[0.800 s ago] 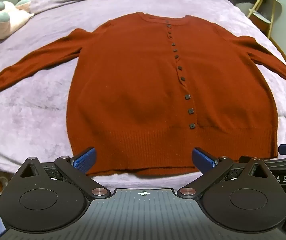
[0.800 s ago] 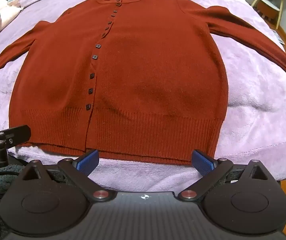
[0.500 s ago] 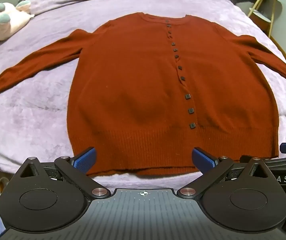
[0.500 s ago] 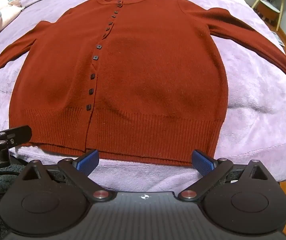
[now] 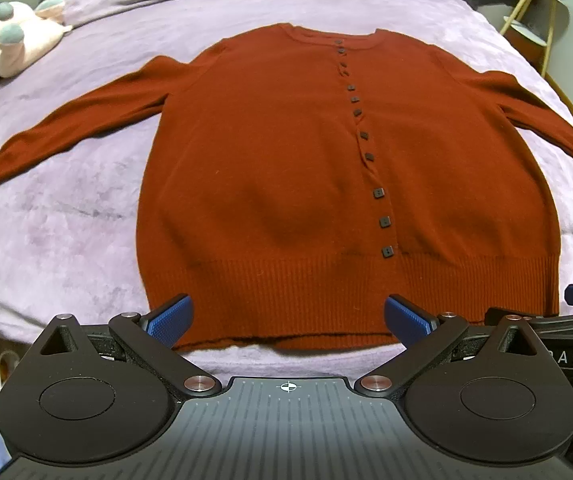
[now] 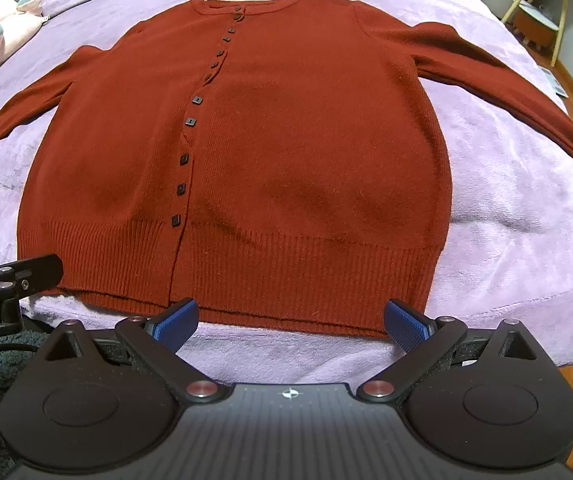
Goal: Fold small clothes
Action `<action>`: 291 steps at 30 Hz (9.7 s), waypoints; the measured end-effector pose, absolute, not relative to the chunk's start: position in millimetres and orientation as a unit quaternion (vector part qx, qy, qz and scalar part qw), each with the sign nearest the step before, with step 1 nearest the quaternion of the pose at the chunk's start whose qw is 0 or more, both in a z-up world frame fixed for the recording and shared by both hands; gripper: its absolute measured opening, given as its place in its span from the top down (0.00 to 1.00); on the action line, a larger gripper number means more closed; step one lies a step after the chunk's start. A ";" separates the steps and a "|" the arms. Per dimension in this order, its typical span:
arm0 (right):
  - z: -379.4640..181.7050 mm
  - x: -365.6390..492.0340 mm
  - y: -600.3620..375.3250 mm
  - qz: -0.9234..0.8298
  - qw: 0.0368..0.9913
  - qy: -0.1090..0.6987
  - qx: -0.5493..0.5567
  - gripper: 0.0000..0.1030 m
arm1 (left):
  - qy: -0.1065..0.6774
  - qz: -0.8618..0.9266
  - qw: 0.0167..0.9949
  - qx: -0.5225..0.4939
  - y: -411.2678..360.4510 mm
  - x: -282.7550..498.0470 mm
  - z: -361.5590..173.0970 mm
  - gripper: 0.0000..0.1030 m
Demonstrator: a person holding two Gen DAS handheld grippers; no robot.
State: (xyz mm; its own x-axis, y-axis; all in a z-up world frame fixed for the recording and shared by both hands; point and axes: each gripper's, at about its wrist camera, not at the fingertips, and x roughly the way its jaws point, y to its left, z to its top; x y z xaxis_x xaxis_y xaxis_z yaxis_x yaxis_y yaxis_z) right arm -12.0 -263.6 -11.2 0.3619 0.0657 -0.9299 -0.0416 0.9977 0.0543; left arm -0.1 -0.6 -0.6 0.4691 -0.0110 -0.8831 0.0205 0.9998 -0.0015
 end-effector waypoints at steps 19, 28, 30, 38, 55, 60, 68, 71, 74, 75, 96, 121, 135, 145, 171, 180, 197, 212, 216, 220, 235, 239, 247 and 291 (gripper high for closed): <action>-10.2 -10.8 -263.0 0.034 0.826 0.563 0.008 0.04 | 0.517 -0.009 0.856 0.005 -1.9 0.3 -1.3 0.00; -10.7 -10.7 -262.9 0.033 0.826 0.563 0.008 0.04 | 0.518 -0.008 0.855 0.005 -2.3 1.0 -2.4 0.00; -10.8 -10.8 -262.9 0.034 0.826 0.563 0.008 0.04 | 0.519 -0.008 0.855 0.004 -2.4 0.7 -2.6 0.00; -10.8 -10.9 -262.3 0.033 0.826 0.563 0.007 0.04 | 0.521 -0.007 0.854 0.005 -1.7 1.4 -3.4 0.00; -10.2 -11.2 -261.6 0.033 0.826 0.563 0.007 0.04 | 0.524 -0.005 0.852 0.002 -0.6 1.1 -3.1 0.00; -10.8 -10.8 -261.8 0.033 0.826 0.563 0.007 0.04 | 0.526 -0.004 0.851 0.001 -0.3 1.2 -2.9 0.00; -11.5 -10.9 -262.2 0.032 0.825 0.563 0.008 0.04 | 0.529 -0.003 0.848 0.000 -0.7 2.5 -4.9 0.00; -12.6 -10.8 -262.4 0.031 0.825 0.564 0.008 0.04 | 0.531 -0.003 0.847 -0.001 -0.4 3.0 -5.8 0.00; -13.7 -10.6 -262.1 0.031 0.824 0.565 0.009 0.04 | 0.533 -0.003 0.846 -0.003 0.1 3.7 -6.3 0.00; -13.7 -10.6 -261.7 0.030 0.824 0.566 0.009 0.04 | 0.533 -0.004 0.846 -0.004 0.2 3.8 -6.4 0.00; -18.9 -9.1 -272.6 0.046 0.818 0.571 0.050 0.04 | 0.544 -0.006 0.839 -0.006 -2.3 7.6 -10.9 0.00; -108.9 26.7 -630.3 -0.195 0.776 0.191 0.568 0.47 | 0.464 -0.066 0.871 -0.148 15.7 44.8 4.8 0.00; -138.4 56.6 -674.2 -0.242 0.760 0.159 0.582 0.72 | 0.487 -0.059 0.849 -0.198 18.6 62.2 -6.5 0.00; -37.8 96.3 -609.0 -0.156 0.883 0.158 0.413 0.93 | 0.457 -0.106 0.848 -0.246 37.5 77.2 -3.8 0.01; -101.1 117.7 -409.4 0.156 0.814 0.367 0.423 0.59 | 0.503 -0.155 0.770 -0.361 13.0 276.1 -91.0 0.28; -115.1 120.8 -416.5 0.152 0.799 0.374 0.447 0.60 | 0.514 -0.149 0.763 -0.361 17.0 292.9 -105.4 0.32; -114.0 131.2 -414.1 0.139 0.803 0.374 0.442 0.59 | 0.480 -0.162 0.795 -0.334 25.1 301.7 -86.3 0.95; -115.9 168.4 -429.6 0.091 0.798 0.335 0.492 0.53 | 0.457 -0.016 0.862 -0.218 120.7 308.4 -75.3 0.95; -117.3 187.7 -422.9 0.069 0.804 0.334 0.486 0.60 | 0.450 -0.020 0.862 -0.231 124.1 308.6 -77.6 0.95; -111.0 205.2 -411.4 0.039 0.838 0.350 0.417 0.89 | 0.431 -0.035 0.877 -0.209 108.8 316.4 -62.6 0.95; -93.5 189.9 -402.0 0.050 0.889 0.339 0.305 0.70 | 0.405 -0.012 0.901 -0.155 102.3 328.4 -68.9 0.97; -96.9 194.1 -403.0 0.048 0.878 0.343 0.330 0.70 | 0.406 -0.006 0.894 -0.189 114.3 331.2 -70.2 0.98; -96.5 190.0 -385.6 0.072 0.875 0.362 0.312 0.68 | 0.445 -0.045 0.866 -0.222 111.8 323.2 -83.8 0.59; -97.6 235.6 -343.0 -0.007 0.925 0.378 -0.031 0.80 | 0.382 -0.015 0.916 -0.124 79.8 321.8 -75.2 0.90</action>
